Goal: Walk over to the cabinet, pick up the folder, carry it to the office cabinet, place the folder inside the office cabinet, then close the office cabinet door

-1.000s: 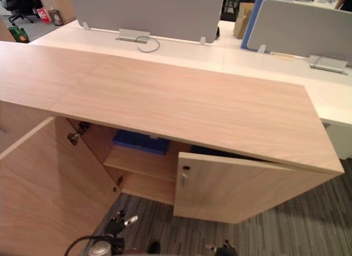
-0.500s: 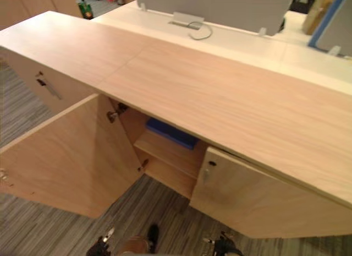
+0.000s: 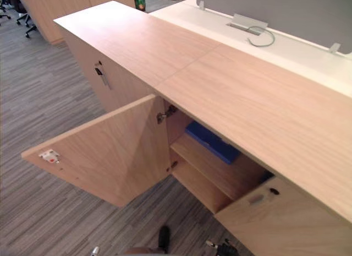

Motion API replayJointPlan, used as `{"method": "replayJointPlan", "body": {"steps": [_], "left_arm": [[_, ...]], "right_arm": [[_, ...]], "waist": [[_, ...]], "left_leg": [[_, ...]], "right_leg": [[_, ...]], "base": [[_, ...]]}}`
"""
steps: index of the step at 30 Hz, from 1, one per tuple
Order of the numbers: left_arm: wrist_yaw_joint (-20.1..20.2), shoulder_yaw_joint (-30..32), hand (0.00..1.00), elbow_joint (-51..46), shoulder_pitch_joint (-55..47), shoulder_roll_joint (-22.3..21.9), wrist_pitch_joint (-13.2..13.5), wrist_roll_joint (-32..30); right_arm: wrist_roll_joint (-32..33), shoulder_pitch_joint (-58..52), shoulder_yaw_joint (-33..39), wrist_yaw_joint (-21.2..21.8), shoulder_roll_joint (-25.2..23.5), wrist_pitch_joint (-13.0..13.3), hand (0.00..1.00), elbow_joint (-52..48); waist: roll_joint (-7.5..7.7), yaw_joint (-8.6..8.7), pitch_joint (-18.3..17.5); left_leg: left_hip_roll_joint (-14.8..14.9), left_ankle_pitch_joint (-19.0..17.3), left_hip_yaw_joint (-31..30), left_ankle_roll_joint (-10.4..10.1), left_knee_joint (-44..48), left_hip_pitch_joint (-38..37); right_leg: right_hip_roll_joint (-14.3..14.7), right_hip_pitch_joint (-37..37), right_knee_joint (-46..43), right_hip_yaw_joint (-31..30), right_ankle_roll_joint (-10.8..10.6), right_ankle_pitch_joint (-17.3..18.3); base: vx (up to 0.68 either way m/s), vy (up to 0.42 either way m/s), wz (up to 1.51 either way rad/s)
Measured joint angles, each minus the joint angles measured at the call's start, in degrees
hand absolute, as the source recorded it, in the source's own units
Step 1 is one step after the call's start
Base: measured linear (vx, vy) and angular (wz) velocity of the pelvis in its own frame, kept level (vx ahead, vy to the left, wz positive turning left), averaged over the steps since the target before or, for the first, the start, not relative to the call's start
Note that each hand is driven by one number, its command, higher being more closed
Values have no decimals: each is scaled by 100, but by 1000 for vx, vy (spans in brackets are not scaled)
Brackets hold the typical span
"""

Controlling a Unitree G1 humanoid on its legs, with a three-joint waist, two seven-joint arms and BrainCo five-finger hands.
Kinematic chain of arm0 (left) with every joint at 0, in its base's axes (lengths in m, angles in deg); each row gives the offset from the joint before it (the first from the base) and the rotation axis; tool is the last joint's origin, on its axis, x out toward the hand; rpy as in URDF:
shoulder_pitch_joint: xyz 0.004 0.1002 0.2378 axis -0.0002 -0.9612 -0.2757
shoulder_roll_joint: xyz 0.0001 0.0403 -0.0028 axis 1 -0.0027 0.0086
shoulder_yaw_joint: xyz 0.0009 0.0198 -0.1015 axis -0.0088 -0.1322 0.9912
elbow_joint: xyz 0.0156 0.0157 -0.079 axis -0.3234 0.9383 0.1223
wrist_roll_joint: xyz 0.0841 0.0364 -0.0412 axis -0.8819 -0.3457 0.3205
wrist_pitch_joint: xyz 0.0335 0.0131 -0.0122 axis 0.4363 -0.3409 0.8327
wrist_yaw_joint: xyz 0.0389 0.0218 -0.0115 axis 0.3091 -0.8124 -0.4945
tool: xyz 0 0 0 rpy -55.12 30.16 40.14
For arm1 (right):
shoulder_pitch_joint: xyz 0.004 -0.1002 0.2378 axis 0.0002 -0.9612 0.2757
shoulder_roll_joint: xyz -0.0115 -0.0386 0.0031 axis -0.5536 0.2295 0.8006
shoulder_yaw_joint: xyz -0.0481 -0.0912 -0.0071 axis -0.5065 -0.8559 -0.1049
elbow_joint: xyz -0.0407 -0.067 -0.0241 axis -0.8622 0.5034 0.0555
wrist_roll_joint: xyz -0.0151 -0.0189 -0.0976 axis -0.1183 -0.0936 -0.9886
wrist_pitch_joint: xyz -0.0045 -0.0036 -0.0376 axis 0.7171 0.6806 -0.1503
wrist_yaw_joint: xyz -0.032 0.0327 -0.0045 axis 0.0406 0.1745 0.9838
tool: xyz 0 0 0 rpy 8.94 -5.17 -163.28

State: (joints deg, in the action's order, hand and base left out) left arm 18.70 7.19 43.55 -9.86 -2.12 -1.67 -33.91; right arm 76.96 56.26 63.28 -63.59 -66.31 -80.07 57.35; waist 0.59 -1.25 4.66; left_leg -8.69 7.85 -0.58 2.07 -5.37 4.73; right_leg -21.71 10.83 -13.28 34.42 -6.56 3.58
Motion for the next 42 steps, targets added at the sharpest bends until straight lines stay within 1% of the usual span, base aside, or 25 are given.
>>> {"method": "replayJointPlan", "body": {"steps": [2,4,7,9,10,11,12,13,17,18,19,21,24,25,26,28,30,33,35,37,38,39,40,41,42], "left_arm": [[-41,216,0,-302,26,184,28,-115],[-96,342,0,-558,37,340,83,-383],[-196,559,0,-889,242,541,109,-882],[-285,843,0,-1041,533,802,94,-1592],[-317,878,0,-1058,631,919,77,-1933],[-380,886,0,-1182,746,1181,49,-2525],[-437,885,0,-1351,809,1355,3,-2933],[-517,860,0,-1712,966,1642,-53,-3540],[-610,706,0,-1978,1608,2255,-69,-4323],[-647,532,0,-1978,1728,2461,-105,-4572],[-783,440,0,-1975,1850,2562,-217,-4843],[-978,225,0,-1976,1924,2724,-347,-5141],[-1131,-310,0,-1998,1970,2961,-440,-5448],[-1208,-544,0,-2075,1969,3055,-473,-5692],[-1216,-626,0,-2145,1968,3079,-494,-5777],[-1256,-910,0,-2631,1847,3093,-531,-6033],[-1300,-1118,0,-3047,1606,3080,-530,-6094],[-1373,-1329,0,-3599,1211,2893,-527,-6170],[-1407,-1471,0,-3947,959,2737,-513,-6196],[-1408,-1776,0,-4301,754,2630,-430,-6201],[-1408,-2109,0,-4544,610,2609,-345,-6206],[-1408,-2488,0,-4744,444,2588,-186,-6260],[-1408,-2680,0,-4799,377,2563,-82,-6309],[-1396,-3108,0,-4776,332,2490,97,-6506],[-1493,-3645,0,-4795,278,2416,421,-6789]], "right_arm": [[-47,-37,-3,25,6,-31,0,-75],[-161,-53,-6,27,-2,-66,0,-223],[-259,-71,-12,28,4,-94,0,-349],[-313,-91,-27,38,4,-121,0,-370],[-374,-105,-28,41,5,-121,0,-372],[-480,-135,-32,71,7,-124,0,-372],[-486,-170,-34,94,9,-125,0,-383],[-482,-236,-33,121,21,-129,0,-443],[-486,-344,-31,154,127,-141,0,-492],[-489,-419,-30,172,151,-155,0,-567],[-489,-503,-25,213,176,-163,0,-601],[-486,-641,-20,241,186,-167,0,-609],[-469,-787,-17,241,174,-168,0,-608],[-464,-799,-14,239,162,-161,0,-609],[-464,-799,-14,239,156,-160,0,-609],[-464,-789,-11,238,147,-135,0,-608],[-465,-789,-6,237,143,-124,0,-608],[-467,-690,-10,224,140,-113,0,-607],[-468,-615,-22,207,137,-109,0,-606],[-473,-589,-26,200,135,-102,0,-608],[-480,-552,-25,194,146,-103,0,-606],[-489,-444,-29,194,175,-102,0,-602],[-494,-407,-46,191,166,-101,0,-591],[-518,-243,-147,165,138,-35,0,-521],[-585,-102,-426,130,203,34,0,-439]], "waist": [[-35,1,-12],[-68,-2,-39],[-75,-1,-45],[-76,7,-46],[-75,9,-47],[-69,-1,-54],[-70,-1,-71],[-57,-5,-99],[-50,-8,-104],[-51,2,-103],[-45,-3,-103],[-2,-57,-85],[51,-157,-76],[80,-209,-76],[96,-242,-78],[170,-363,-85],[212,-424,-87],[222,-461,-85],[220,-471,-85],[217,-485,-87],[209,-503,-88],[168,-551,-100],[250,-550,-107],[466,-561,-86],[322,-644,-133]], "left_leg": [[-128,-51,57,71,0,-57],[-148,-95,166,130,0,-84],[-132,-111,324,151,0,-86],[-53,-110,478,152,0,-97],[-22,-108,516,148,0,-102],[49,-104,620,142,-2,-110],[105,-100,678,135,-3,-105],[167,-84,730,108,-4,-69],[208,-86,785,111,-6,-68],[218,-84,816,108,-6,-68],[236,-82,863,106,-6,-69],[262,-82,898,104,-6,-68],[265,-80,900,102,-5,-57],[263,-75,900,95,-5,-43],[263,-71,900,89,-5,-27],[266,0,879,-3,-3,94],[266,19,882,-18,-3,103],[270,72,881,-89,-2,114],[283,71,880,-86,-3,130],[301,78,893,-97,-2,189],[300,84,901,-108,-1,280],[305,60,906,-142,-1,413],[277,-47,926,-289,69,494],[189,-237,1114,181,1275,952],[475,-1003,985,201,1918,770]], "right_leg": [[-200,-39,-160,-8,-15,15],[-283,-119,-230,-17,-43,36],[-329,-187,-186,-17,-55,44],[-240,-209,-76,-13,-52,42],[-223,-217,-59,-13,-60,47],[-173,-258,-48,-8,-80,62],[-134,-296,-38,-5,-93,72],[-81,-344,-22,-2,-114,121],[-53,-350,-12,-2,-115,280],[-52,-363,-11,-3,-116,322],[-48,-377,-11,-4,-103,345],[-35,-396,-13,-5,-103,345],[-37,-411,-29,-10,-103,345],[-50,-441,-68,-17,-103,344],[-56,-467,-93,-19,-103,344],[-72,-593,-158,-23,-102,343],[-87,-607,-196,-26,-98,338],[-107,-644,-273,-21,-90,332],[-89,-638,-257,-16,-90,331],[-41,-615,-182,-7,-90,331],[-5,-636,-89,16,-95,332],[38,-730,20,28,-102,330],[-35,-817,128,24,-123,321],[-318,-1064,156,6,-194,227],[-175,-1076,415,-16,-125,80]], "base": [[67,55,-10],[25,5,-31],[-26,-46,-33],[-69,-99,-36],[-94,-128,-42],[-86,-111,-39],[-128,-143,-44],[-106,-114,-26],[-94,-91,-10],[-78,-67,-14],[-68,-53,-16],[-52,-37,-8],[-22,-11,1],[-26,0,4],[-40,5,7],[-42,7,13],[-45,3,9],[-66,-2,3],[-102,-13,9],[-124,-15,28],[-161,-3,31],[-180,15,26],[-188,64,2],[-51,65,-43],[33,69,-64]]}}
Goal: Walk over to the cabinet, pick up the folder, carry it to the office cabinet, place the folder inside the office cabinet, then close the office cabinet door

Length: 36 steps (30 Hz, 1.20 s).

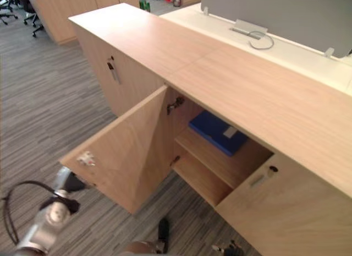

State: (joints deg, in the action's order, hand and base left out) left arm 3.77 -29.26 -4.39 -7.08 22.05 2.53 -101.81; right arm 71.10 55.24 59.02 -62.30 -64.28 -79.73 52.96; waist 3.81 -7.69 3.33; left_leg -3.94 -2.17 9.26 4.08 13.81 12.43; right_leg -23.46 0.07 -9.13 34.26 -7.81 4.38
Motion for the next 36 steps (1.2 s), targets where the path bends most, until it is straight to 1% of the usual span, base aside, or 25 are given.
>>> {"method": "replayJointPlan", "body": {"steps": [1,2,3,4,5,6,7,8,10,12,13,16,18,20,21,22,24,25,26,28,30,31,32,34,36], "left_arm": [[-6,-299,0,-80,-37,68,307,-199],[-53,-848,0,-181,16,180,538,-526],[-87,-1355,0,-197,117,173,555,-739],[-52,-1844,0,-199,212,188,635,-906],[15,-2074,0,-199,234,181,716,-1026],[97,-2453,0,-217,237,84,835,-1099],[241,-2644,0,-274,248,-86,1015,-1211],[308,-2823,0,-371,256,-107,1123,-1257],[487,-3403,0,-847,160,-252,1605,-1247],[548,-3482,0,-908,139,-384,1721,-1219],[559,-3482,0,-907,143,-497,1746,-1182],[559,-3476,0,-907,146,-700,1739,-967],[561,-3442,0,-903,95,-871,1724,-936],[639,-3370,0,-843,-2,-1118,1631,-659],[740,-3225,0,-658,-59,-1336,1562,-411],[879,-2955,0,-285,-98,-1646,1442,49],[1081,-2456,0,400,-116,-2052,1189,911],[1218,-1790,0,1236,-31,-2378,826,1903],[1306,-1529,0,1548,24,-2432,649,2574],[1537,-755,0,2192,107,-2462,177,4679],[1585,84,0,2639,98,-2401,-41,6105],[1607,457,0,2788,49,-2346,-76,6587],[1625,651,0,2863,29,-2337,-77,6770],[1665,1536,0,3270,-53,-2452,-88,7274],[1678,1902,0,3505,-86,-2559,-88,7358]], "right_arm": [[-35,12,-154,-43,35,19,0,10],[-103,32,-386,-67,27,31,0,19],[-106,128,-593,-71,-37,55,0,63],[-111,277,-686,-103,-161,68,0,122],[-118,345,-750,-116,-213,75,0,131],[-133,445,-814,-143,-304,106,0,134],[-162,460,-848,-177,-357,142,0,145],[-188,467,-900,-204,-359,146,0,178],[-337,471,-1120,-320,-333,177,0,269],[-341,470,-1235,-358,-316,178,0,307],[-344,470,-1281,-364,-310,177,0,350],[-355,445,-1459,-388,-207,181,0,347],[-355,417,-1480,-406,-142,181,0,346],[-353,397,-1480,-457,-136,180,0,335],[-351,387,-1475,-494,-119,180,0,329],[-342,380,-1447,-513,-120,178,0,320],[-338,341,-1440,-533,-120,166,0,268],[-333,299,-1431,-544,-118,155,0,210],[-332,301,-1428,-543,-114,145,0,209],[-330,299,-1427,-526,-100,73,0,208],[-319,265,-1430,-475,-49,31,0,219],[-294,244,-1429,-466,-31,9,0,242],[-275,217,-1422,-461,-21,6,0,243],[-144,216,-1369,-426,61,7,0,240],[-70,176,-1224,-399,74,5,0,238]], "waist": [[-87,-42,-37],[-141,-84,-63],[-202,-37,-104],[-180,55,-128],[-172,137,-134],[-197,305,-159],[-194,410,-219],[-205,449,-224],[-243,621,-251],[-268,681,-257],[-302,711,-278],[-526,803,-378],[-634,807,-456],[-689,808,-493],[-698,810,-499],[-710,807,-503],[-696,814,-504],[-686,829,-509],[-683,832,-511],[-643,859,-494],[-633,866,-447],[-612,838,-414],[-620,827,-358],[-714,811,-146],[-734,806,-100]], "left_leg": [[39,13,87,-31,-425,-197],[79,254,299,-200,-878,-355],[91,553,446,-218,-1374,-527],[84,728,589,-189,-1661,-602],[85,773,633,-200,-1739,-618],[125,789,741,-219,-1871,-658],[180,790,858,-221,-1904,-646],[217,790,918,-222,-1904,-650],[369,802,1098,-240,-1904,-655],[438,818,1184,-263,-1904,-646],[498,858,1218,-327,-1904,-646],[667,945,1226,-469,-1904,-649],[786,969,1242,-513,-1904,-656],[876,997,1306,-556,-1904,-670],[930,1024,1349,-598,-1903,-689],[975,1032,1422,-610,-1902,-750],[1034,1034,1572,-615,-1901,-862],[1078,1001,1692,-662,-1899,-978],[1098,995,1727,-672,-1896,-1022],[1151,957,1855,-735,-1873,-1165],[1347,836,1908,-850,-1570,-1203],[1530,606,1918,-896,-1118,-1116],[1630,460,1919,-905,-837,-1077],[2112,-66,1836,-871,219,-1030],[2205,-115,1688,-829,554,-985]], "right_leg": [[97,29,189,-11,31,-111],[169,12,405,-58,44,-242],[281,-48,418,-61,9,-259],[355,-103,393,-71,-59,-285],[388,-114,432,-96,-64,-289],[440,-150,526,-117,-80,-299],[519,-192,631,-157,-79,-300],[558,-195,685,-184,-73,-304],[754,-231,882,-244,9,-344],[838,-268,946,-303,80,-386],[912,-286,988,-341,136,-429],[1085,-324,1104,-460,142,-442],[1243,-307,1204,-548,144,-443],[1364,-300,1312,-646,187,-473],[1427,-288,1383,-687,230,-513],[1499,-273,1424,-834,252,-566],[1553,-254,1424,-986,301,-648],[1618,-225,1424,-1125,355,-746],[1637,-209,1424,-1164,384,-794],[1682,-164,1423,-1267,449,-1017],[1782,-57,1399,-1310,483,-1053],[1861,5,1388,-1384,552,-1006],[1911,61,1387,-1411,571,-992],[2143,362,1385,-1563,693,-891],[2182,467,1384,-1650,725,-859]], "base": [[87,25,-72],[0,36,-46],[-81,27,-48],[-97,30,-45],[-128,25,-55],[-147,17,-55],[-178,-4,-55],[-169,-37,-54],[-131,-71,-58],[-81,-82,-30],[-104,-156,-20],[-56,-122,-12],[0,-127,-14],[29,-97,-22],[32,-85,-38],[20,-48,-38],[22,-58,-46],[25,-71,-47],[32,-66,-41],[41,-54,-31],[97,-105,-28],[126,-140,-25],[112,-128,-35],[141,-124,-53],[88,-69,-29]]}}
